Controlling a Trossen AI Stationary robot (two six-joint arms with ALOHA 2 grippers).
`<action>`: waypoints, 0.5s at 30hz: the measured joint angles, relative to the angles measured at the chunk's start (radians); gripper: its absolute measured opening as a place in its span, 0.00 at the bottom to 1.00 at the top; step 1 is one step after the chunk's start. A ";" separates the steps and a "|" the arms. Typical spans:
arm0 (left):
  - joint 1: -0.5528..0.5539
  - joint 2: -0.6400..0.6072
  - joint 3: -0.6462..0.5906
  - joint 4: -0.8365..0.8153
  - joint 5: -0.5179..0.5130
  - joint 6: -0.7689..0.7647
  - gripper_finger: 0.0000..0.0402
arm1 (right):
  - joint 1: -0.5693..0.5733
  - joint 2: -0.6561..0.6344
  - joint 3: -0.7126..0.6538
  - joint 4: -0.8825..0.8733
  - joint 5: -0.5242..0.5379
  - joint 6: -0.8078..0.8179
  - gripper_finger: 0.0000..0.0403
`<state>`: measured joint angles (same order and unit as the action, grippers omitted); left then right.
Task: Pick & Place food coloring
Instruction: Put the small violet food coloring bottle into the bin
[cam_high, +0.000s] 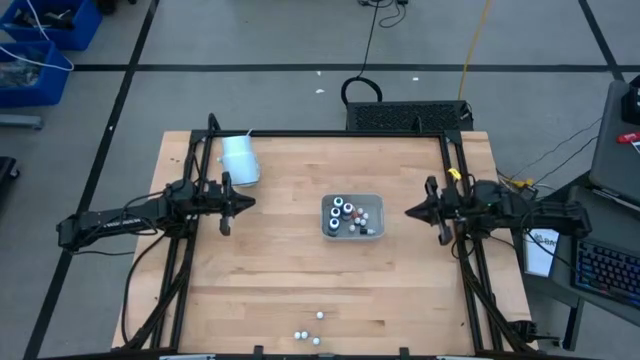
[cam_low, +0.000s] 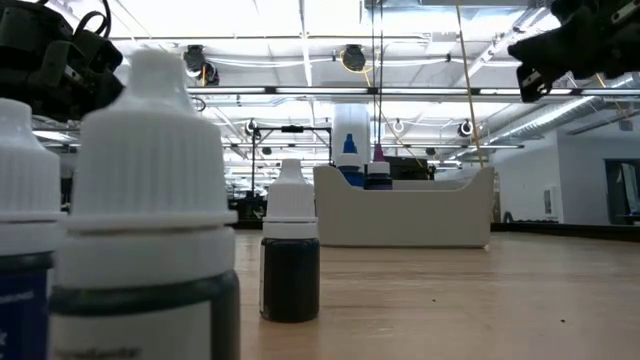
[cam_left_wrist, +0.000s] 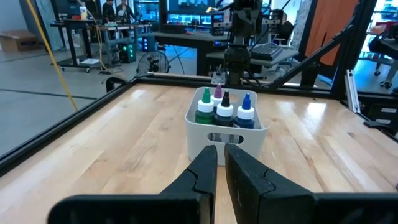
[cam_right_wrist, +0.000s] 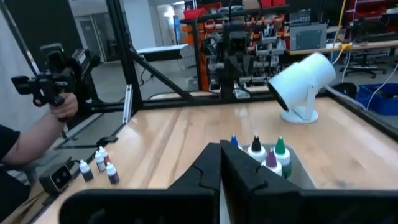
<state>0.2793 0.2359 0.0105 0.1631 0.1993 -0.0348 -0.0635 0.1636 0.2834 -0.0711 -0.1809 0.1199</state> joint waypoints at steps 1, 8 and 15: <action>0.000 0.000 0.000 -0.004 0.000 0.000 0.09 | 0.000 -0.006 -0.013 0.005 0.000 0.003 0.00; 0.000 0.000 0.000 -0.006 0.000 -0.020 0.09 | 0.000 -0.013 -0.087 0.053 -0.002 0.013 0.00; 0.000 0.000 0.000 0.035 0.100 -0.067 0.09 | 0.000 -0.013 -0.153 0.123 -0.003 -0.015 0.00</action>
<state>0.2790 0.2359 0.0101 0.1981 0.2991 -0.1022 -0.0635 0.1505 0.1303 0.0521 -0.1841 0.1049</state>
